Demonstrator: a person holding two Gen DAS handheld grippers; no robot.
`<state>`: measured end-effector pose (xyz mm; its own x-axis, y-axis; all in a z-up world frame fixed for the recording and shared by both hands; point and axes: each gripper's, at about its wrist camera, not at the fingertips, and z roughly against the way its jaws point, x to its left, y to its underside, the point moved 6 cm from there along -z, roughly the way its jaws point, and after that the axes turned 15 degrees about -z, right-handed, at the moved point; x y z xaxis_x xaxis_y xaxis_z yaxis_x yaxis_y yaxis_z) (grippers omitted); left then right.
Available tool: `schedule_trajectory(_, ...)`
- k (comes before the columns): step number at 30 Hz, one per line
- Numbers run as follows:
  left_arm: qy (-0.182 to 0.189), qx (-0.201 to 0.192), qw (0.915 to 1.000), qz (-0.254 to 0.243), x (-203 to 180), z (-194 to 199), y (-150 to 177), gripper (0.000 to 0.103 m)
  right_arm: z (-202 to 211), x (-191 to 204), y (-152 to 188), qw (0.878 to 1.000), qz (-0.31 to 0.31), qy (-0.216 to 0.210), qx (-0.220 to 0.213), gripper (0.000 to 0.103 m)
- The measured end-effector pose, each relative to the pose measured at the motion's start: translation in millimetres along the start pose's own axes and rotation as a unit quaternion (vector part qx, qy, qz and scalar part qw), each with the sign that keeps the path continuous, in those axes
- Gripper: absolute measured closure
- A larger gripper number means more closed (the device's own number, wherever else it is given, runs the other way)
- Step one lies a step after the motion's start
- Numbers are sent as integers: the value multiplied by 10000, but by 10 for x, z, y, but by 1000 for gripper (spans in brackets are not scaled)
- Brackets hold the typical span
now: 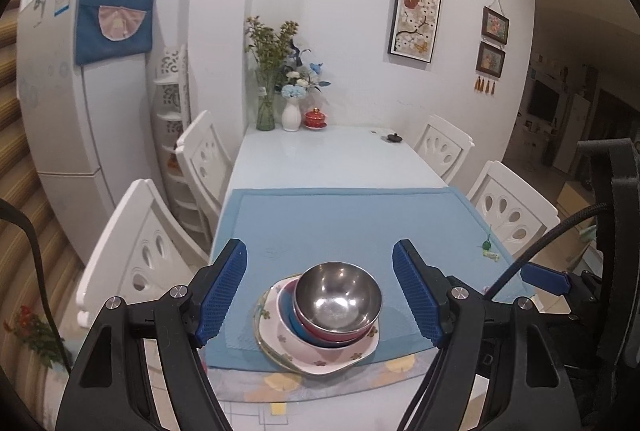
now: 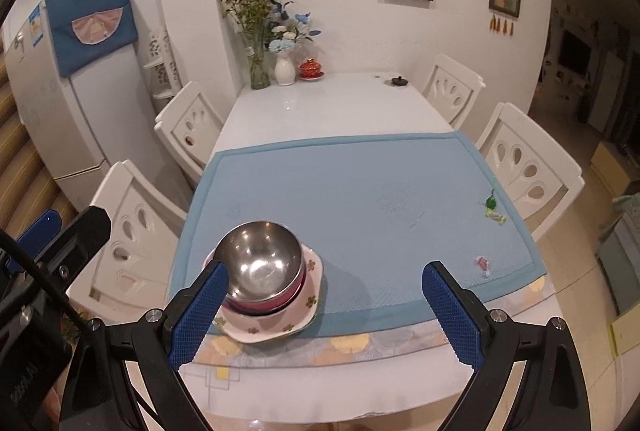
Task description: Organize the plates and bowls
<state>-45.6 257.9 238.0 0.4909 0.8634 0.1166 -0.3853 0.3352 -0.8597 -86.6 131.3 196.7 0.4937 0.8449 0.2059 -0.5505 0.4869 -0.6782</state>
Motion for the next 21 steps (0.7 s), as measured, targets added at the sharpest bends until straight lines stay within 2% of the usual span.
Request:
schedule_trajectory(13,199,239,9987,406,190,-309,8,27,-176,96,-25,9995,73,282,129,7)
schedule_trajectory(21,-16,303,9979,571,328,-359,18,27,-164,-1,-15,9989,54,456,123,7)
